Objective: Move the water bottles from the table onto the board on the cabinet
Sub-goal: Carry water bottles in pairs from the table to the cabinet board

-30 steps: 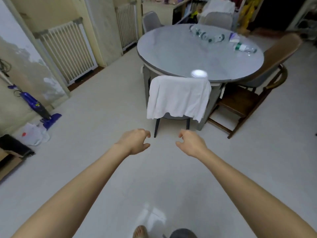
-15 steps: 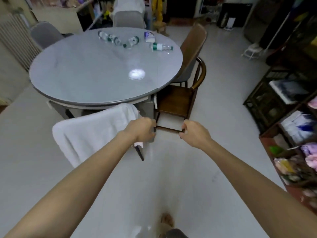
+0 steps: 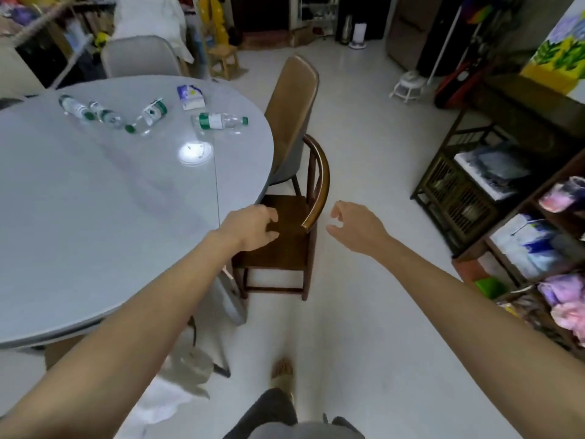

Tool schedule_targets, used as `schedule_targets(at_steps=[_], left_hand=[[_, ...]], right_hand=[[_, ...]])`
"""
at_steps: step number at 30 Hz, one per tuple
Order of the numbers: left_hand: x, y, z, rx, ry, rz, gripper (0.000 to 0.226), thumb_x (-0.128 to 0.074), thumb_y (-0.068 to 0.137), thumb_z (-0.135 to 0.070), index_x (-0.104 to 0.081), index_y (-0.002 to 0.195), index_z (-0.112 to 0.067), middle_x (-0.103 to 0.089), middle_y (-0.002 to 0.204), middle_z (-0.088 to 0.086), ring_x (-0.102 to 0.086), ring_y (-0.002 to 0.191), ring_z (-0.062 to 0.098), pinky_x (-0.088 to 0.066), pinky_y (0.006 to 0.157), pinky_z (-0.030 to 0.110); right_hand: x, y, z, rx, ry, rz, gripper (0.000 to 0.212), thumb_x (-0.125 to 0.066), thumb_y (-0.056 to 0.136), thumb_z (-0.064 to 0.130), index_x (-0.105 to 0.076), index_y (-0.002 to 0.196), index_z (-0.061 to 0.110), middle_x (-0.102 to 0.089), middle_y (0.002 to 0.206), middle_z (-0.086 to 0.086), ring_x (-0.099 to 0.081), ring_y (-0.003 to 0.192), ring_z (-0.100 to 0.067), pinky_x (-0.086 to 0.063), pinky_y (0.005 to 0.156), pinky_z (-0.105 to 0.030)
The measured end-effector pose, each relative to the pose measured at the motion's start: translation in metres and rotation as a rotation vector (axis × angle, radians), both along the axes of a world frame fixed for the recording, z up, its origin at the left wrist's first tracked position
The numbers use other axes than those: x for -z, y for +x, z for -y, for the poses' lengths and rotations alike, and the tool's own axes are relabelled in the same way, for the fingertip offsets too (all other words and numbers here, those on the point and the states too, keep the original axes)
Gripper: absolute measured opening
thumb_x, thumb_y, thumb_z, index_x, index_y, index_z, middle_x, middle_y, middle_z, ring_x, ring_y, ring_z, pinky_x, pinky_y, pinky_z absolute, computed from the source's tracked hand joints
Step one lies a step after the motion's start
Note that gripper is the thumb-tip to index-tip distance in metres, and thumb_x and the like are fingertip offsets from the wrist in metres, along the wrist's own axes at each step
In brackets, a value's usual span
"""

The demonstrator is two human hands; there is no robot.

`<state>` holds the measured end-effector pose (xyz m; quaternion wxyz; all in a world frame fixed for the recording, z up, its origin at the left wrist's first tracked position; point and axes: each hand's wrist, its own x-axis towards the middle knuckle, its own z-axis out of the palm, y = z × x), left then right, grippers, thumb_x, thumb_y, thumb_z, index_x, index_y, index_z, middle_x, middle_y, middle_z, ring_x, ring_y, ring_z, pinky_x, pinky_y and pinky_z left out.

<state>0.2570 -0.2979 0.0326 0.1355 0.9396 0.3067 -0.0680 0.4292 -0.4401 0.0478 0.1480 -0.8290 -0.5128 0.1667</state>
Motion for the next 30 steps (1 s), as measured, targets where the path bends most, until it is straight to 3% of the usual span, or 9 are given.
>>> schedule_targets(at_steps=[5,10,15,19,24,30], left_hand=[[-0.012,0.095,-0.089,0.037,0.029,-0.029,0.036,-0.055,0.093,-0.036,-0.058,0.124,-0.019,-0.064,0.121,0.004,-0.059,0.109,0.024,-0.050,0.089,0.037],[-0.010,0.204,-0.147,0.069,-0.054,-0.042,0.035,-0.055,0.095,-0.031,-0.058,0.127,-0.017,-0.059,0.131,0.003,-0.055,0.120,0.026,-0.046,0.099,0.040],[0.013,0.313,-0.216,-0.013,-0.087,-0.007,0.028,-0.056,0.094,-0.033,-0.062,0.117,-0.019,-0.065,0.115,-0.001,-0.061,0.108,0.022,-0.049,0.088,0.037],[0.020,0.377,-0.259,-0.155,-0.159,-0.017,0.030,-0.057,0.092,-0.033,-0.060,0.118,-0.019,-0.067,0.112,0.002,-0.062,0.107,0.025,-0.051,0.093,0.047],[0.023,0.404,-0.318,-0.401,-0.225,0.021,0.031,-0.057,0.093,-0.031,-0.062,0.121,-0.017,-0.065,0.121,0.004,-0.060,0.111,0.024,-0.050,0.094,0.040],[0.050,0.364,-0.401,-0.705,-0.152,-0.018,0.036,-0.057,0.093,-0.034,-0.056,0.126,-0.019,-0.058,0.130,0.005,-0.055,0.117,0.024,-0.049,0.095,0.038]], right_hand=[[-0.004,0.086,-0.080,0.027,0.016,-0.041,0.027,-0.054,0.094,0.027,-0.055,0.115,0.008,-0.060,0.114,-0.010,-0.057,0.101,-0.025,-0.048,0.083,-0.035],[0.012,0.185,-0.148,0.029,0.002,-0.065,0.035,-0.054,0.094,0.031,-0.052,0.121,0.009,-0.057,0.120,-0.010,-0.054,0.104,-0.025,-0.046,0.084,-0.034],[0.028,0.305,-0.230,-0.037,0.003,-0.025,0.036,-0.056,0.093,0.030,-0.052,0.123,0.010,-0.058,0.120,-0.009,-0.056,0.103,-0.025,-0.045,0.082,-0.032],[0.026,0.383,-0.299,-0.151,-0.052,0.018,0.036,-0.058,0.092,0.030,-0.054,0.122,0.011,-0.060,0.119,-0.009,-0.058,0.103,-0.027,-0.047,0.082,-0.034],[0.025,0.430,-0.406,-0.364,-0.077,0.043,0.034,-0.058,0.091,0.028,-0.055,0.120,0.011,-0.060,0.122,-0.009,-0.057,0.109,-0.028,-0.046,0.085,-0.034],[0.042,0.407,-0.543,-0.663,-0.065,0.045,0.028,-0.058,0.092,0.028,-0.056,0.116,0.012,-0.060,0.119,-0.007,-0.057,0.108,-0.025,-0.047,0.084,-0.033]])
